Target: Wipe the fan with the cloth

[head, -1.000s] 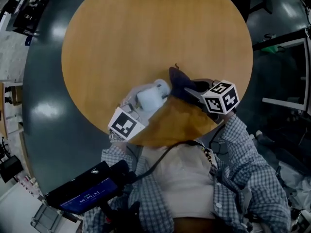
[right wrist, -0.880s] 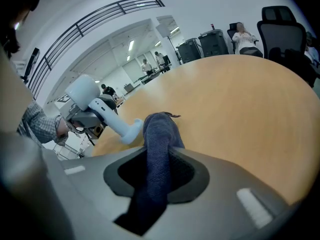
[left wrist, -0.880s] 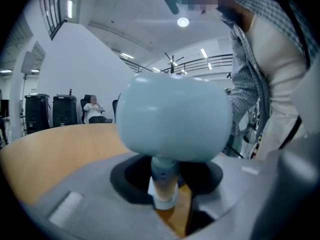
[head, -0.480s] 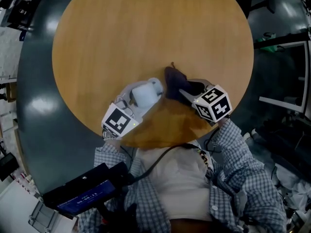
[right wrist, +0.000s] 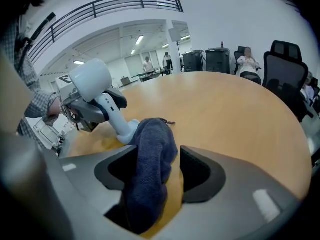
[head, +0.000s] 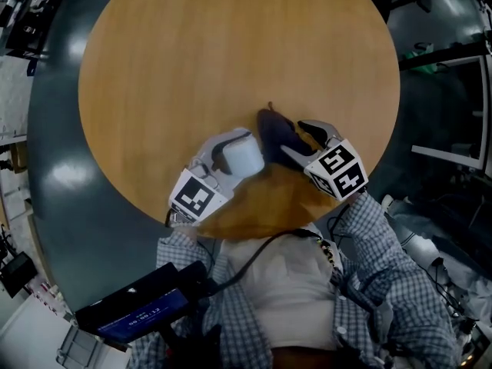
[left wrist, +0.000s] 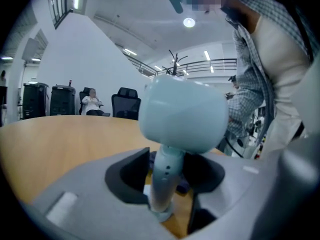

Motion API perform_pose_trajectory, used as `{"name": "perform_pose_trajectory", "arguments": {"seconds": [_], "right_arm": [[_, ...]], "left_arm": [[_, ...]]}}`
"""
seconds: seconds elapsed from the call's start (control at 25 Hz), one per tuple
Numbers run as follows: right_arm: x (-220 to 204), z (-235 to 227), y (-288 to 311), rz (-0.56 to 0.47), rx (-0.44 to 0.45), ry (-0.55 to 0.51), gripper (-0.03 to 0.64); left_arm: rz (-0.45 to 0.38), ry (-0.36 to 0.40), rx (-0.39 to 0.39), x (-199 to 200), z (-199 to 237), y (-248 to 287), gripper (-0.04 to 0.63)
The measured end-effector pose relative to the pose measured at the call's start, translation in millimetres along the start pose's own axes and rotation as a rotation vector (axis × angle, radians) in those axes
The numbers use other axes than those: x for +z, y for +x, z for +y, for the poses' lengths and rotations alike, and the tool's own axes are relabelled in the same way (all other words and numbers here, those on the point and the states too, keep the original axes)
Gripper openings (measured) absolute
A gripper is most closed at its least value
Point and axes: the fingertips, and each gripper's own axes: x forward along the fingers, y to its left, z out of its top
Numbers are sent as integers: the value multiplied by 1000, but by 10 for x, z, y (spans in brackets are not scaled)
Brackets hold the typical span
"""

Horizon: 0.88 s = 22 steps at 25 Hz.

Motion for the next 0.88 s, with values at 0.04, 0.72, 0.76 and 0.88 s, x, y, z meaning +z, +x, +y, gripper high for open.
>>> {"name": "perform_pose_trajectory", "arguments": {"seconds": [0.04,0.72,0.76,0.88], "right_arm": [[14,3,-7,-9,-2,2,260],[149,-110,-333,-155,-30,7,255],[183,-104,-373,-167,-30,13,246],[298,-67,-473,-209,-38,34,207]], "left_arm": [[-7,-9,10,24,14,-3,196],[30,-75,143,-237,3,-312,261],[29,-72,157,-234,6,-340,259],[4,-107,211,-125,54,-466,236]]}}
